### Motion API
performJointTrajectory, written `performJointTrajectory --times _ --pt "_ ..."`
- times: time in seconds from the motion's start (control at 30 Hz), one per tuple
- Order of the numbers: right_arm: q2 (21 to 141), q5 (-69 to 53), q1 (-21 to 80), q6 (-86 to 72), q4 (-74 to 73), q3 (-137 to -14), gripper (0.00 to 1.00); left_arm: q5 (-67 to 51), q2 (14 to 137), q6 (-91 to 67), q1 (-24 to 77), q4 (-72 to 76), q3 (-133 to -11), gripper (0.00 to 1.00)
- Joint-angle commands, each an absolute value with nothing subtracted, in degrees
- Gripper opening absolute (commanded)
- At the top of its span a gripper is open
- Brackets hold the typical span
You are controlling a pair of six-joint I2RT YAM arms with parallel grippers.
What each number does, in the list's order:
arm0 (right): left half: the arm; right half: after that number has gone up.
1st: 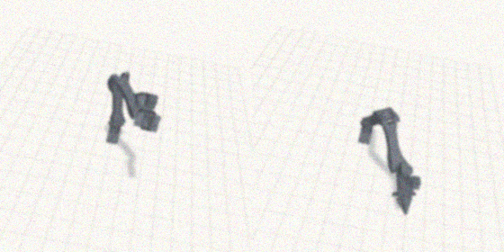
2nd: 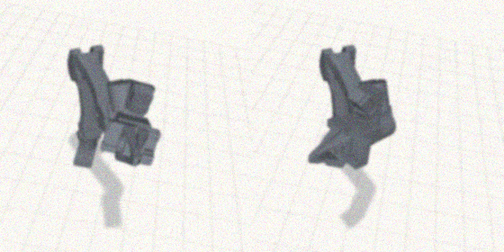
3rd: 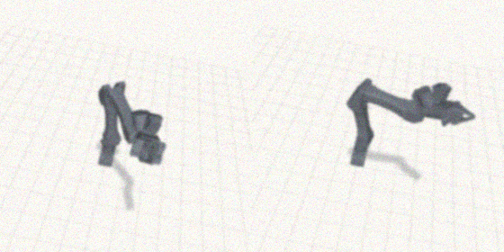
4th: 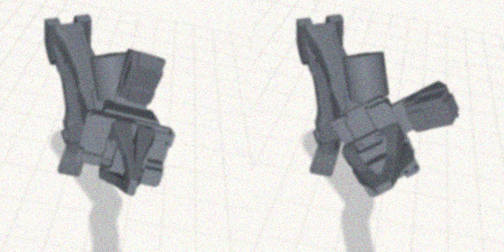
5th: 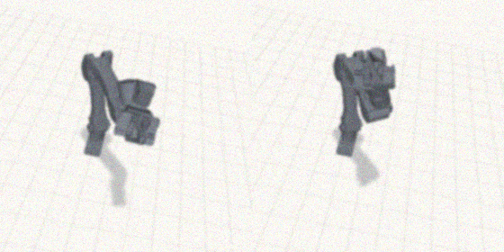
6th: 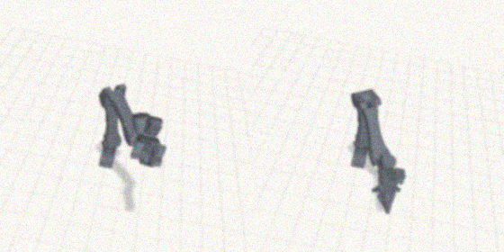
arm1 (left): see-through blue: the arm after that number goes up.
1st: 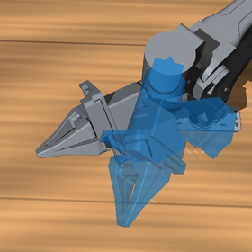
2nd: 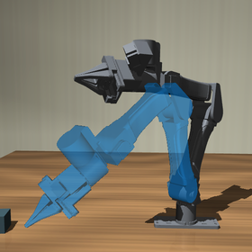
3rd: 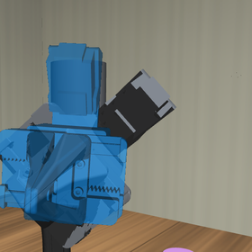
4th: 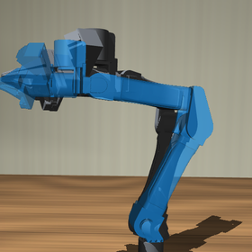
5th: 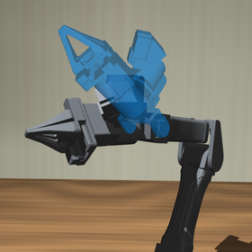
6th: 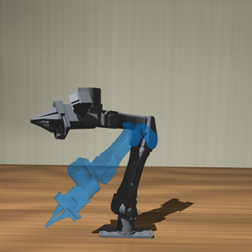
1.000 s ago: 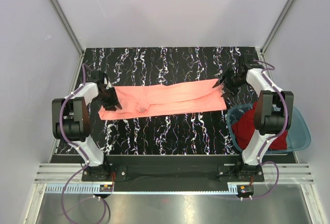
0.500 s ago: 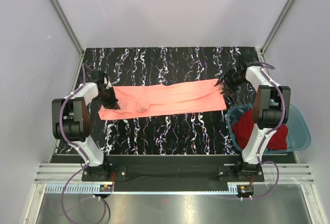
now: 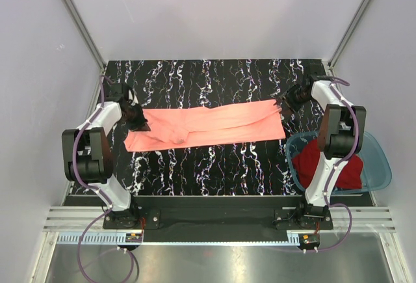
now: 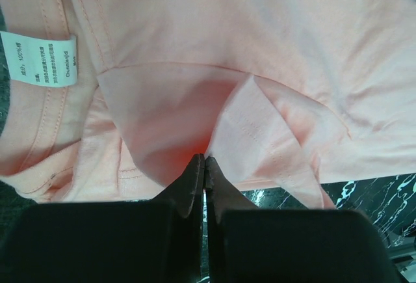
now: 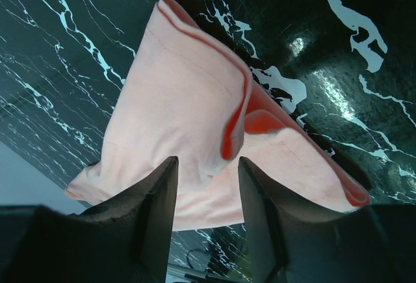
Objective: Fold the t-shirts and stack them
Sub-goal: Fold the tshirt
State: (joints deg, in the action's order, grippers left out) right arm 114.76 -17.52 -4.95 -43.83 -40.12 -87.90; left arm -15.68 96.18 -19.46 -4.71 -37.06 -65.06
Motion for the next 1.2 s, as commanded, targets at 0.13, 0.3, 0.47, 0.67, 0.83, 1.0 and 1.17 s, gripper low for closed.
performJointTrajectory --times 0.13,0.3,0.47,0.67,0.83,1.0,1.17 --pt "116.98 -17.05 -5.01 -45.97 -40.08 -91.32 0.42 -17.14 92.99 -20.39 -5.01 -36.65 -68.99 0.00" --pt "117.25 -16.52 -5.01 -46.05 -40.60 -91.58 0.42 -17.58 92.99 -20.65 -5.01 -36.91 -70.22 0.00" --pt "117.42 -16.26 -5.10 -45.97 -40.26 -91.76 0.26 -17.75 92.73 -21.00 -5.01 -36.65 -71.27 0.00" --pt "117.95 -16.87 -5.10 -46.14 -39.03 -94.39 0.00 -18.37 93.07 -22.76 -5.01 -32.18 -76.09 0.00" --pt "119.27 -18.89 -5.01 -47.72 -37.36 -97.12 0.00 -20.03 96.85 -24.17 -5.01 -28.40 -82.96 0.00" --pt "122.95 -20.56 -5.10 -48.87 -34.55 -100.37 0.00 -19.86 102.20 -24.52 -5.18 -23.30 -90.17 0.00" --pt "126.03 -25.04 -5.10 -51.59 -26.99 -101.25 0.00 -21.53 107.40 -25.22 -6.15 -18.11 -94.39 0.00"
